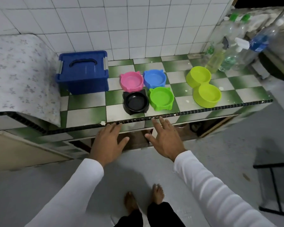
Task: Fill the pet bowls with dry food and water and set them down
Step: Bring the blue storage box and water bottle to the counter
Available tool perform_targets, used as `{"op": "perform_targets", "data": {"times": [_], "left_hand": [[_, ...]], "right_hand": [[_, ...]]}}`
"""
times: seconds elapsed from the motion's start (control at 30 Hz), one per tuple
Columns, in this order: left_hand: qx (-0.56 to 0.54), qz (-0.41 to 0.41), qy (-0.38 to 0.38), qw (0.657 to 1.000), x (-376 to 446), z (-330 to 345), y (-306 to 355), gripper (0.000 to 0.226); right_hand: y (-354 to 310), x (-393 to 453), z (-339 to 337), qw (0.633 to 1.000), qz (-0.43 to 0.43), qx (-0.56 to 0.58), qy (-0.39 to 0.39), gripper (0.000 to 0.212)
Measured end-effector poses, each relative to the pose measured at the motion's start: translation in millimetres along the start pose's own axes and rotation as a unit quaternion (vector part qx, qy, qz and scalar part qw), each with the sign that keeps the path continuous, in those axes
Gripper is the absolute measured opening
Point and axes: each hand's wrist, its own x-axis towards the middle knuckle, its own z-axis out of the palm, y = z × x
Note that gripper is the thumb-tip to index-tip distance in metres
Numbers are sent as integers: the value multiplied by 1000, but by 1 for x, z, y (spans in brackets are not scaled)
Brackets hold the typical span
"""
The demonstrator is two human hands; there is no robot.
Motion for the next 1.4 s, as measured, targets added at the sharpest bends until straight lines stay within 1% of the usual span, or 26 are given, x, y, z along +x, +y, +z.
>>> {"op": "perform_targets", "data": {"times": [0.2,0.37,0.43,0.57,0.7,0.8,0.93,1.03,1.27,1.4], "left_hand": [[-25,-36,-33,999,-12,44,1,69],[-60,-53,-52,995,-7,102,-10,70],[-76,-67,-62,993,0,130,-14,70],[-64,-70,-78,992,20,190,-30,75],[-50,-76,-87,992,43,248,-49,74],[-51,-81,-80,992,59,293,-67,78],[-53,-92,-82,991,84,354,-94,83],[-41,-90,-69,993,102,395,-115,86],[-42,-56,-10,998,144,491,-163,81],[-60,-54,9,997,168,518,-180,81]], "right_hand": [[25,-8,33,999,3,23,-32,76],[50,1,78,997,6,48,-63,78],[60,8,101,996,12,56,-69,77],[79,27,155,993,17,62,-97,74],[100,50,217,992,22,60,-107,76],[116,66,264,990,28,64,-120,77],[137,96,328,991,25,70,-114,77],[151,113,372,991,25,73,-112,78],[184,158,470,993,10,80,-85,77],[191,185,503,993,1,112,-46,79]]}}
